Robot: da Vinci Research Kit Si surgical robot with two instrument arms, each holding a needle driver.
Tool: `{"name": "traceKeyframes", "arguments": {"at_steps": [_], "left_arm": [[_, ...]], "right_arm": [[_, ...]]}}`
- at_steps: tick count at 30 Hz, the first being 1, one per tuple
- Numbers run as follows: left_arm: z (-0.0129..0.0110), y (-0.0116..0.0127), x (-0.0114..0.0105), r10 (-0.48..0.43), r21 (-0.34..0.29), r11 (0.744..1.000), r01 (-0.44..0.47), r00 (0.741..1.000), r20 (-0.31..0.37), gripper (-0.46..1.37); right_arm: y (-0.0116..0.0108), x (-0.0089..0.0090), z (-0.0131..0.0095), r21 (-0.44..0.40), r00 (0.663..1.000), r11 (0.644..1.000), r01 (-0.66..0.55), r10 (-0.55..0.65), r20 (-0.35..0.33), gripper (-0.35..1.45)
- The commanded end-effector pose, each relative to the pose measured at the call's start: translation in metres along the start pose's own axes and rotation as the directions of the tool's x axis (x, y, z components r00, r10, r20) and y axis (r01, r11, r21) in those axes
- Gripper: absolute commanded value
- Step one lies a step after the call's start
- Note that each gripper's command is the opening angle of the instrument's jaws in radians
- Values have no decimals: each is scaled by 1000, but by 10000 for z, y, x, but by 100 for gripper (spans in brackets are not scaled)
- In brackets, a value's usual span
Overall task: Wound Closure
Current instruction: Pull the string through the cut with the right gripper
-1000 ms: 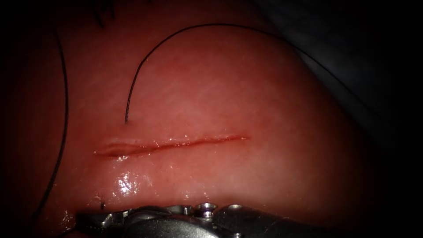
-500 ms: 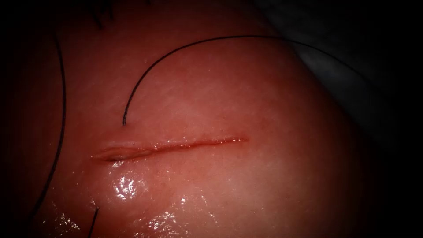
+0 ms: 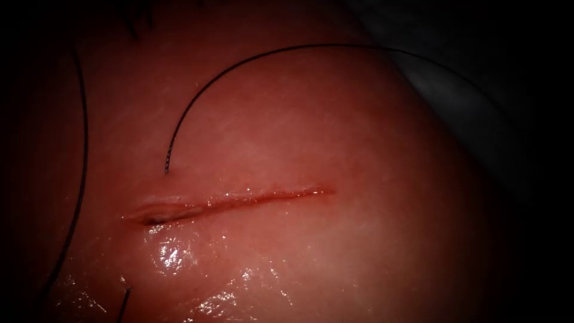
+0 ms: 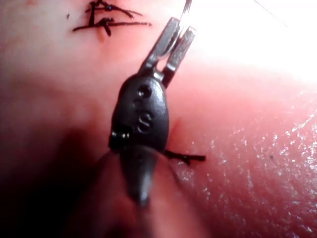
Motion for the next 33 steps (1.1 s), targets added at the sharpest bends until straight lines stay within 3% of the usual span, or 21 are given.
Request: {"name": "traceKeyframes", "arguments": {"at_steps": [1,9,15,20,22,24,27,33], "left_arm": [[-1,0,0,0,-12,1000,0,1000,0,-35],[-2,0,1,-1,-13,1000,1,1000,-1,-35],[-3,0,1,-1,-15,1000,1,1000,-1,-35],[-5,-1,3,-4,-18,1000,4,1000,-3,-35],[-7,-1,4,-5,-20,1000,5,1000,-4,-35],[-9,-2,5,-7,-22,1000,7,1000,-5,-35],[-12,-3,7,-9,-25,1000,9,1000,-6,-35],[-13,-3,8,-10,-26,1000,10,1000,-7,-35]], "right_arm": [[-5,4,1,2,1000,1000,-3,3,-1,-35],[-24,16,12,43,1000,999,-13,13,12,-35],[-6,7,7,35,999,999,-27,26,21,-33],[27,-10,-3,13,997,998,-64,63,32,33],[44,-19,-8,-7,997,997,-75,76,32,73],[63,-29,-12,-49,996,995,-85,86,16,102],[84,-42,-18,-86,995,992,-96,97,5,113],[124,-69,-27,-107,997,993,-58,63,41,113]]}}
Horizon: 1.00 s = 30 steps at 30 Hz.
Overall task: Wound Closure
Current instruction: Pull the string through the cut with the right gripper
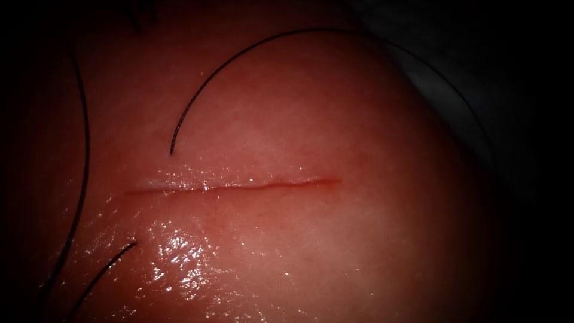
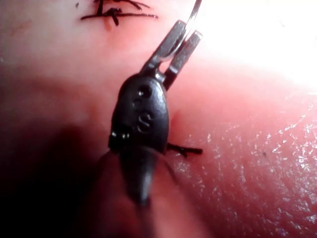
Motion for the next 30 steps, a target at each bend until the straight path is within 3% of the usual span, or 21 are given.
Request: {"name": "traceKeyframes", "arguments": {"at_steps": [1,7,16,27,28,30], "left_arm": [[0,0,0,0,-12,1000,0,1000,0,-35],[0,0,0,0,-13,1000,0,1000,-1,-35],[1,1,0,-1,-13,1000,1,1000,-1,-35],[1,1,1,-2,-13,1000,2,1000,-1,-35],[1,1,1,-2,-13,1000,2,1000,-2,-35],[1,1,2,-2,-14,1000,2,1000,-2,-35]], "right_arm": [[4,-2,0,1,1000,1000,11,-11,7,113],[44,-34,1,-27,998,998,51,-50,41,106],[81,-71,14,-38,993,996,75,-71,98,103],[78,-106,50,3,981,995,100,-99,164,96],[77,-110,54,5,980,995,103,-103,169,86],[75,-113,55,25,981,995,100,-102,164,24]]}}
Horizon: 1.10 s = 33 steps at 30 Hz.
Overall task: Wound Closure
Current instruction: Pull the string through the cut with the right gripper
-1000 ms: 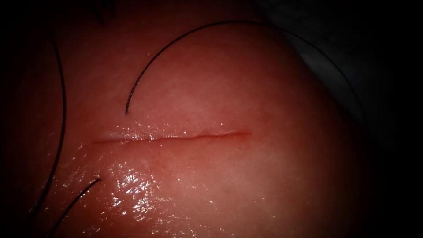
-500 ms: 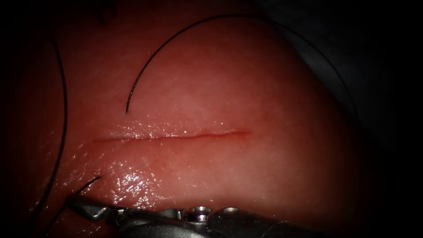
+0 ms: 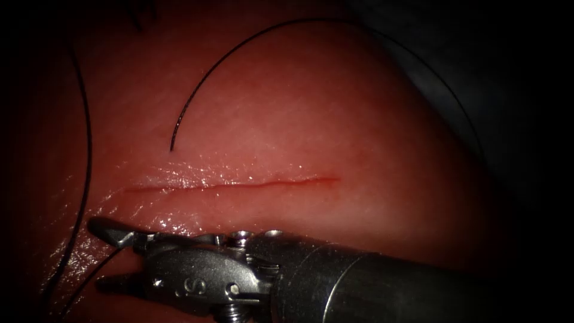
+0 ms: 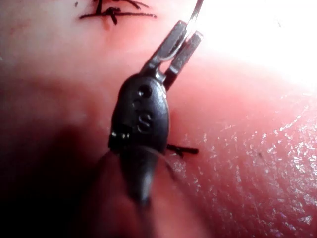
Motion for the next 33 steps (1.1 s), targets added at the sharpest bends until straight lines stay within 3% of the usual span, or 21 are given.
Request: {"name": "traceKeyframes", "arguments": {"at_steps": [1,4,6,13,22,27,33], "left_arm": [[0,0,0,-1,-11,1000,1,1000,0,-35],[-1,0,1,-2,-12,1000,2,1000,0,-35],[-1,0,1,-2,-12,1000,2,1000,0,-35],[-1,0,1,-2,-13,1000,2,1000,0,-35],[-1,0,1,-2,-13,1000,2,1000,0,-35],[-1,-1,2,-2,-13,1000,2,1000,-1,-35],[-1,-1,2,-2,-13,1000,2,1000,-1,-35]], "right_arm": [[-2,-1,-2,65,1000,998,-18,19,-14,-35],[-3,1,-9,80,999,996,-29,30,-16,-35],[-4,5,-15,39,998,999,-33,35,-52,-35],[-16,32,-49,-2,993,999,-42,42,-112,-35],[-67,94,-79,23,986,999,-31,34,-165,-35],[-109,134,-90,40,980,999,-24,31,-194,-35],[-139,165,-102,41,980,999,-14,22,-196,-35]]}}
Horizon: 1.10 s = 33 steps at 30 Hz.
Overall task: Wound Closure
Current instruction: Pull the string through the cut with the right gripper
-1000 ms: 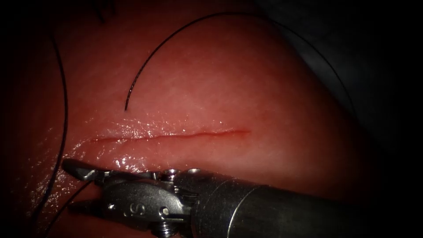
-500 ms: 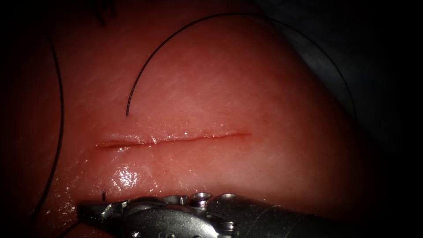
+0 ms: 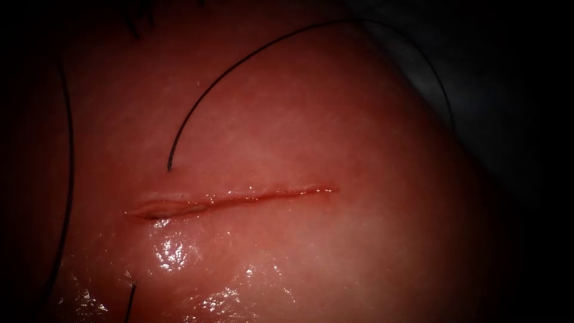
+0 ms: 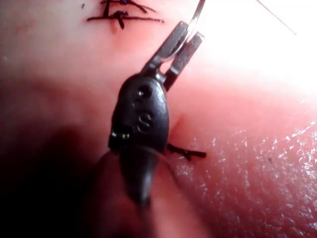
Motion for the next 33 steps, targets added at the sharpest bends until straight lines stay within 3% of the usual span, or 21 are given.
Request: {"name": "traceKeyframes", "arguments": {"at_steps": [1,20,24,28,29,30,31,32,33], "left_arm": [[0,0,0,0,-12,1000,0,1000,0,-35],[-1,0,1,-1,-14,1000,1,1000,-1,-35],[-2,0,1,-1,-15,1000,1,1000,-2,-35],[-2,0,1,-2,-15,1000,2,1000,-2,-35],[-2,0,1,-2,-15,1000,2,1000,-2,-35],[-2,0,1,-2,-15,1000,2,1000,-2,-35],[-2,0,1,-2,-15,1000,2,1000,-2,-35],[-2,0,1,-2,-15,1000,2,1000,-2,-35],[-2,0,2,-2,-15,1000,2,1000,-2,-35]], "right_arm": [[-4,4,0,-5,1000,1000,1,-1,3,-35],[-92,76,4,37,1000,999,-20,20,-15,-35],[-94,78,6,47,1000,999,-23,24,-10,-35],[-80,71,4,49,999,998,-35,35,3,-35],[-77,69,3,47,999,998,-37,37,5,-16],[-70,64,2,45,999,998,-43,42,12,17],[-66,61,2,41,999,998,-46,45,13,33],[-55,53,1,23,999,998,-53,53,12,68],[-47,47,0,10,998,998,-58,58,9,83]]}}
